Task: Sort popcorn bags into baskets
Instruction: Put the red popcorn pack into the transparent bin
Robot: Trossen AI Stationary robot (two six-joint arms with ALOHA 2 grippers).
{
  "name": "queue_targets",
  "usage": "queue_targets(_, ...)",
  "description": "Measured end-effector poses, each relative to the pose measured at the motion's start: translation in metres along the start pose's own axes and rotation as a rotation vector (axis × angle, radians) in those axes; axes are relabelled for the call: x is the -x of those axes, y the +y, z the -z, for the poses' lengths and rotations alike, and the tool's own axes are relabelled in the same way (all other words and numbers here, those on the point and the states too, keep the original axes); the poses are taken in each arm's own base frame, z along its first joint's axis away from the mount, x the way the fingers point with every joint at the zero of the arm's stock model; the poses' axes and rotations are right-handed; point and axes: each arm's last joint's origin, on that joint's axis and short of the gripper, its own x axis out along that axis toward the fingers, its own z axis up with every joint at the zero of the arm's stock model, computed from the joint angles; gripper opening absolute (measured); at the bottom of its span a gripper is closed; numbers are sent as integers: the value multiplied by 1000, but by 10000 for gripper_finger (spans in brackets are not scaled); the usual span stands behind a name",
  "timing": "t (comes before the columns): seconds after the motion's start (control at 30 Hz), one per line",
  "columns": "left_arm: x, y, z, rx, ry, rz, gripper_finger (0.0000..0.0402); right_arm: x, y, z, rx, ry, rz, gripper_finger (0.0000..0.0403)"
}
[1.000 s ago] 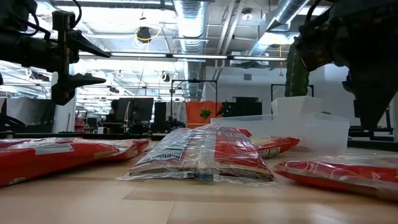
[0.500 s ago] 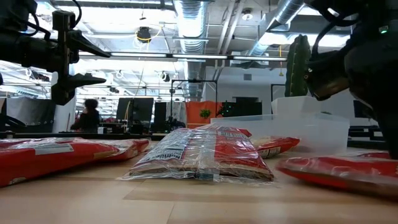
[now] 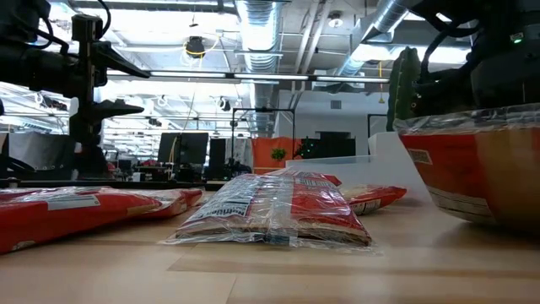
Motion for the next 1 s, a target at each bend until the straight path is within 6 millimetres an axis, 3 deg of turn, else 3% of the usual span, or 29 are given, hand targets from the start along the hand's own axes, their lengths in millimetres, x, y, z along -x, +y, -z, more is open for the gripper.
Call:
queue_targets(0.2, 0, 0, 0, 0, 0, 0, 249, 24, 14, -6, 72, 13, 39, 6)
queue_targets(0.4, 0, 0, 0, -1, 0, 0, 249, 68, 35, -22, 189, -4, -11, 5)
queue_targets(0.57, 0, 0, 0, -1, 0, 0, 249, 102, 37, -44, 249, -49, -19, 4)
queue_targets(0.77, 0, 0, 0, -2, 0, 0, 249, 144, 22, -79, 299, -110, 21, 3)
queue_targets(1.0, 0, 0, 0, -2, 0, 0, 249, 195, -25, -130, 292, -209, 123, 3)
